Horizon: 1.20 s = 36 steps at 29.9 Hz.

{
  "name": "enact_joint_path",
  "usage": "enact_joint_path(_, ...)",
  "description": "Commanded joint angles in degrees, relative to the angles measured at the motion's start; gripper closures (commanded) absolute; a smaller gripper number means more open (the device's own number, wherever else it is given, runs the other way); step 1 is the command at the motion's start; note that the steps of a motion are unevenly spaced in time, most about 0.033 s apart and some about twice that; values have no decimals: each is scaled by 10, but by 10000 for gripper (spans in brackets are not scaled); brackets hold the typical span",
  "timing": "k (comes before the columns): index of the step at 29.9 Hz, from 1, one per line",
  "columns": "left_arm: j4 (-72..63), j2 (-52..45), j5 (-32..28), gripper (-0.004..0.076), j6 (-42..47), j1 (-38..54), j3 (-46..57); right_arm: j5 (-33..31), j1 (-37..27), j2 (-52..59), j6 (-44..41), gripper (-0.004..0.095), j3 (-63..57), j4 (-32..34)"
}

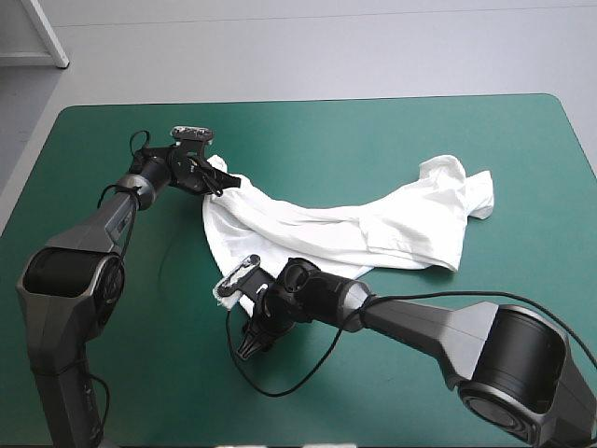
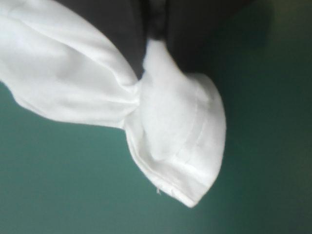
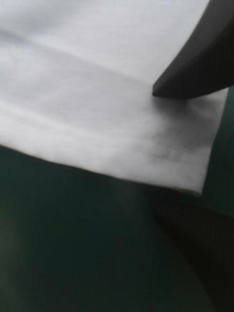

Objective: Fold the cloth

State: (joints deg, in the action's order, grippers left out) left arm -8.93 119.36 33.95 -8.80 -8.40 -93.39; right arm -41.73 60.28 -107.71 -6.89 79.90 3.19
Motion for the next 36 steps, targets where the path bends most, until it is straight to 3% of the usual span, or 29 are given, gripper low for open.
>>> enact_joint_path(1,4,-24,25,730,-4,1,-10,14,1,8,3,319,17,-13)
enact_joint_path(3,4,-24,27,730,-4,1,-10,14,1,0,-1,328,17,-18)
enact_joint_path(5,4,-24,28,730,-4,1,-10,14,1,-3,-10,427,17,-21)
enact_joint_path(6,4,-24,29,731,-4,1,-10,12,1,-3,-10,500,17,-21)
enact_joint_path(9,6,-29,28,730,-4,1,-11,11,1,-2,-13,855,17,-21)
enact_joint_path(10,7,-32,27,731,-4,1,-11,11,1,0,-15,923,17,-21)
enact_joint_path(12,7,-42,29,734,-4,1,-19,10,0,8,-28,917,17,-7)
enact_joint_path(16,7,-79,43,734,-4,1,-42,-16,0,57,-101,926,19,83)
enact_joint_path(22,7,-171,82,734,-4,1,-89,-120,0,183,-165,925,76,234)
enact_joint_path(29,6,-288,139,734,-4,1,-209,-258,0,284,-134,926,265,361)
enact_joint_path(36,16,-382,136,734,-4,1,-356,-290,0,297,-44,926,502,412)
